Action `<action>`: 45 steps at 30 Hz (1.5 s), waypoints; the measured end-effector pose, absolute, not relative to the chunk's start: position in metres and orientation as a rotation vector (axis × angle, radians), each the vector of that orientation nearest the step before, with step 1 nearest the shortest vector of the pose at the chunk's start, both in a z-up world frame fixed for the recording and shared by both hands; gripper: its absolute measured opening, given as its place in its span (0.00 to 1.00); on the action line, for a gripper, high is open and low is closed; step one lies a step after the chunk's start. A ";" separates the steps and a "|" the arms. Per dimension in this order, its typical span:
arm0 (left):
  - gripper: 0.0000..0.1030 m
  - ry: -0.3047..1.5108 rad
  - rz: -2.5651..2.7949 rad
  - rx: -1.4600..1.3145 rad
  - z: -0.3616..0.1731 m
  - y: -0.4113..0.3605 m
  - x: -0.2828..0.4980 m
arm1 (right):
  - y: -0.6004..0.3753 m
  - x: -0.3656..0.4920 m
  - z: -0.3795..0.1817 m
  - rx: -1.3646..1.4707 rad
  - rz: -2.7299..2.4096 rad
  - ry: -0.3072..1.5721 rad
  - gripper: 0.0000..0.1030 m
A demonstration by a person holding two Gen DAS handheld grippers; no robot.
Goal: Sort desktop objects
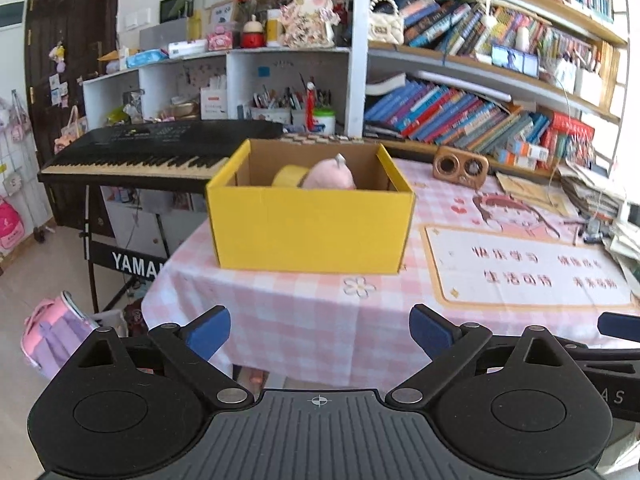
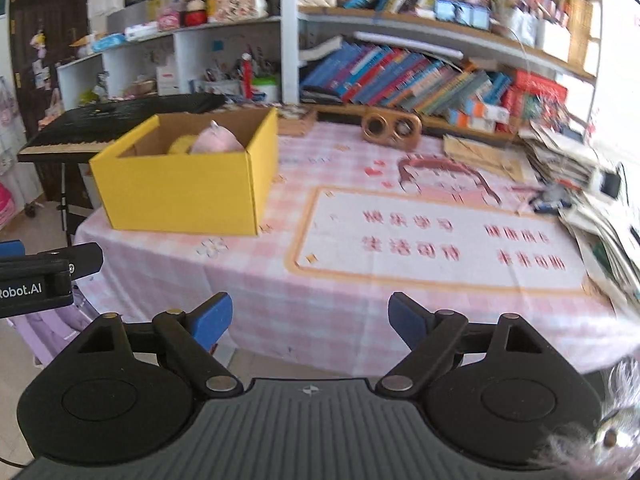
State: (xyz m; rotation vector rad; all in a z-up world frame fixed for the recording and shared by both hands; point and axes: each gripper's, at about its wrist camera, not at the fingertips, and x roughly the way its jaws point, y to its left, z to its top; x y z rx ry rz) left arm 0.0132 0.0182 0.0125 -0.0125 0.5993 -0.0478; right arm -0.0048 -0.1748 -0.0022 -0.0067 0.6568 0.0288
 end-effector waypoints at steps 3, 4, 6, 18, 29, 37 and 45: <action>0.96 0.615 -0.062 0.015 0.010 0.010 0.011 | -0.179 -0.010 -0.007 0.000 0.015 0.681 0.85; 0.97 0.619 -0.064 0.024 0.009 0.008 0.011 | -0.182 -0.012 -0.008 0.003 0.007 0.685 0.86; 0.97 0.629 -0.068 0.034 0.007 0.003 0.010 | -0.185 -0.014 -0.008 0.011 -0.006 0.691 0.87; 1.00 0.693 -0.078 0.040 0.003 -0.004 0.008 | -0.200 -0.018 -0.008 0.040 -0.039 0.712 0.87; 1.00 0.715 -0.088 0.020 0.003 -0.002 0.010 | -0.199 -0.018 -0.007 0.036 -0.036 0.709 0.88; 1.00 0.725 -0.097 0.008 0.001 0.001 0.013 | -0.195 -0.016 -0.007 0.030 -0.032 0.714 0.88; 1.00 0.768 -0.098 0.040 -0.006 -0.003 0.020 | -0.191 -0.008 -0.010 0.024 -0.030 0.734 0.88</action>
